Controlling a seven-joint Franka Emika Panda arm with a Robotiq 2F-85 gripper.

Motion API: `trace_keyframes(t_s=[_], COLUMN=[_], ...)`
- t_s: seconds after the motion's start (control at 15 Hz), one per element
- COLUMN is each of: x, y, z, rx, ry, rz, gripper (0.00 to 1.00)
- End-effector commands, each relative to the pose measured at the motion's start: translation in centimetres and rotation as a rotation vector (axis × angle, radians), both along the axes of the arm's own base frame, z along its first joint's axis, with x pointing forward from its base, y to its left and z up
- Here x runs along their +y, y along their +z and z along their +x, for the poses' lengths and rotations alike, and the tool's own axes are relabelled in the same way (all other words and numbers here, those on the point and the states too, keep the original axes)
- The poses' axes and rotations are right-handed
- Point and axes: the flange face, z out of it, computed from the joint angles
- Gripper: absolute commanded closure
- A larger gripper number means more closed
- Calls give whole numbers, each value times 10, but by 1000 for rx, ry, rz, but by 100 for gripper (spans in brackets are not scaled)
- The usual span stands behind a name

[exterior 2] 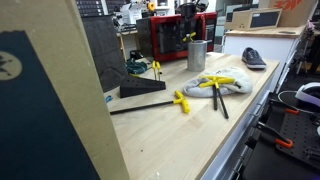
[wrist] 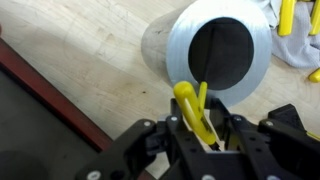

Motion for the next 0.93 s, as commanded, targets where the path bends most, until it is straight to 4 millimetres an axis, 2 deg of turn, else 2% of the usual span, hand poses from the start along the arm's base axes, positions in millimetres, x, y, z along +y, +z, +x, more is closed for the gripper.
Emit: trace_keyframes(t_s=[0.0,0.07,0.2,0.4,0.67,0.87], x=[1,1,1,6,19,32], y=[16,21,32,53,98,131], z=[4,3,2,-3,-15,-38], rx=[-13,-22,-46,-97,-304,-480], ry=[-18,-15,-4,-5,-50,-123], rz=[15,9,-4,-39,-97,-112], gripper=[95,99,96,96,96,96])
